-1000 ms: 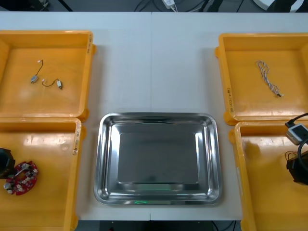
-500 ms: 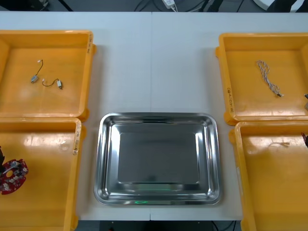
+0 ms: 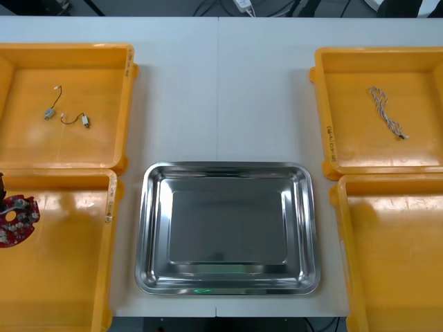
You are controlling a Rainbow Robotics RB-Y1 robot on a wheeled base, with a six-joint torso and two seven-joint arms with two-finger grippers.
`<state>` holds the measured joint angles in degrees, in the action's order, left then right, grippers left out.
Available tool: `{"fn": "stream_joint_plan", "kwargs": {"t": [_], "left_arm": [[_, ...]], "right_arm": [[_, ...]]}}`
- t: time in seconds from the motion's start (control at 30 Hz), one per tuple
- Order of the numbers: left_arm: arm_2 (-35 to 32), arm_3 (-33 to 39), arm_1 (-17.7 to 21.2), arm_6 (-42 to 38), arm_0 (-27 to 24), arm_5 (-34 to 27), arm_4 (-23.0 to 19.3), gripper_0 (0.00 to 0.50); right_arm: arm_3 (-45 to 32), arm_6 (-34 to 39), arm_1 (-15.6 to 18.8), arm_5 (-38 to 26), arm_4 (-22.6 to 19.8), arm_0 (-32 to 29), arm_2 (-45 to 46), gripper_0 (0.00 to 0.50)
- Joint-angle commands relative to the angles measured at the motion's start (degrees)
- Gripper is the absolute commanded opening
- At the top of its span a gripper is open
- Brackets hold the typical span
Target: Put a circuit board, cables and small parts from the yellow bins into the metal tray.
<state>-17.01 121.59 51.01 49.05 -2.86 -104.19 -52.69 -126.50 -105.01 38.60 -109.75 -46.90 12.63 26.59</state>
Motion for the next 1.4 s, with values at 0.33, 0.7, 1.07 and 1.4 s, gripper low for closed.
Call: {"fn": "stream_joint_plan", "kwargs": {"t": [0.33, 0.7, 1.07, 1.4], "left_arm": [[10.15, 3.83, 3.22, -1.68, -12.43, -2.59, 0.48, 0.001], [18.5, 5.23, 2.25, -6.78, -20.17, -3.91, 0.3, 0.0], [24.3, 6.64, -1.7, -12.22, -25.09, -4.35, 1.8, 0.0], [29.22, 6.82, -7.06, -13.54, -27.11, -5.81, 7.51, 0.001]], "right_arm": [[-1.91, 2.97, -0.28, -0.25, -3.54, 9.61, -4.18, 0.0], [-2.35, 3.14, -0.19, -0.25, -7.68, 11.1, -7.26, 0.0], [-2.17, 3.32, 0.07, -0.25, -7.94, 11.01, -6.82, 0.0], [-2.09, 3.23, 0.07, -0.25, -6.45, 11.1, -6.29, 0.0]]}}
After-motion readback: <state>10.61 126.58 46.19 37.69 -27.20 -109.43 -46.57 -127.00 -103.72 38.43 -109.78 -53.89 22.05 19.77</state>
